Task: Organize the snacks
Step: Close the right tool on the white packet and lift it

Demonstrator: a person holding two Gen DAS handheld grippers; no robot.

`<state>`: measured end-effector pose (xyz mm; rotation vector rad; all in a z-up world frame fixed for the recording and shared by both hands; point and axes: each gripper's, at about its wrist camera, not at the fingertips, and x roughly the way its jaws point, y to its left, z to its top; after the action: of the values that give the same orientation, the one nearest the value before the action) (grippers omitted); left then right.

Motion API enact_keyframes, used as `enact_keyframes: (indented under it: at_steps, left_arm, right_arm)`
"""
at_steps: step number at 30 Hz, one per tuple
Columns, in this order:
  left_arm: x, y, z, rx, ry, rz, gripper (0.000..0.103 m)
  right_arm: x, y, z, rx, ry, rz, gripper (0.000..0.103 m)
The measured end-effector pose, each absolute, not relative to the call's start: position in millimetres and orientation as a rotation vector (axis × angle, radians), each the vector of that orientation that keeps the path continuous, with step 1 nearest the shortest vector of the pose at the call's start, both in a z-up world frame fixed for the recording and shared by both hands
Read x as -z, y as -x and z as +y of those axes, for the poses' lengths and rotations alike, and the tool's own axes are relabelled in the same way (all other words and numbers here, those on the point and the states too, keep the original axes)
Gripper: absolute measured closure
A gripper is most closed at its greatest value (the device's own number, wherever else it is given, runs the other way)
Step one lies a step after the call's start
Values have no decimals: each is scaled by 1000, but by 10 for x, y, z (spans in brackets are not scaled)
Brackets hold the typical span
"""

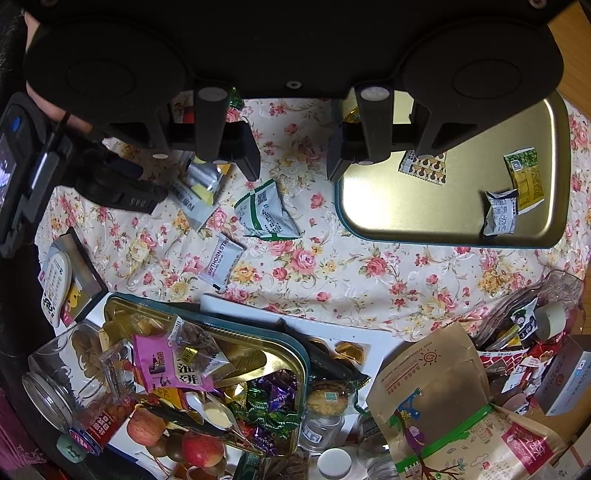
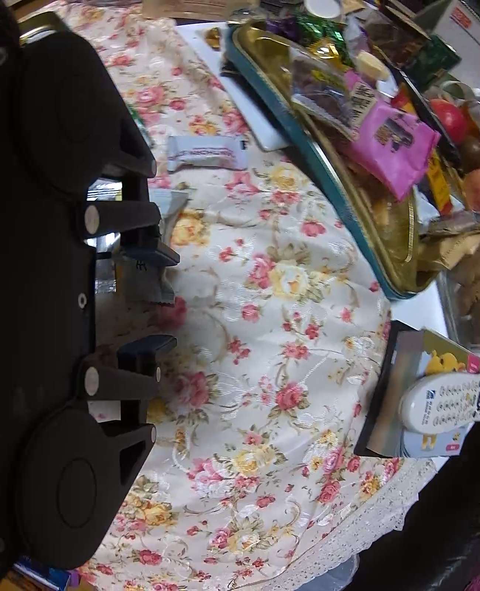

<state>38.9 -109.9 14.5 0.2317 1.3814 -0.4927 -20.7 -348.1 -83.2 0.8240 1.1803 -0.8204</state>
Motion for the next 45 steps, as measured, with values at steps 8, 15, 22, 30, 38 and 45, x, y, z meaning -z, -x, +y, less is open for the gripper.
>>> enact_keyframes:
  at_steps: [8, 15, 22, 30, 38, 45]
  left_arm:
    - [-123, -367, -1157, 495, -245, 1384, 54]
    - [-88, -371, -1208, 493, -252, 1393, 54]
    - [-47, -407, -1207, 484, -254, 1405, 54]
    - [-22, -469, -1204, 484, -232, 1422, 54]
    - [52, -502, -1312, 472, -246, 1428, 54]
    - [118, -515, -1401, 464, -263, 1437, 54]
  right_arm:
    - [660, 255, -3393, 712, -787, 1210, 59]
    - [557, 129, -3296, 586, -712, 1191, 59]
    - [680, -6, -3112, 530, -589, 1245, 60]
    - [789, -20, -3108, 568, -555, 1242, 73]
    - [708, 23, -3301, 597, -631, 1231, 101]
    - [578, 85, -3458, 533, -725, 1160, 72]
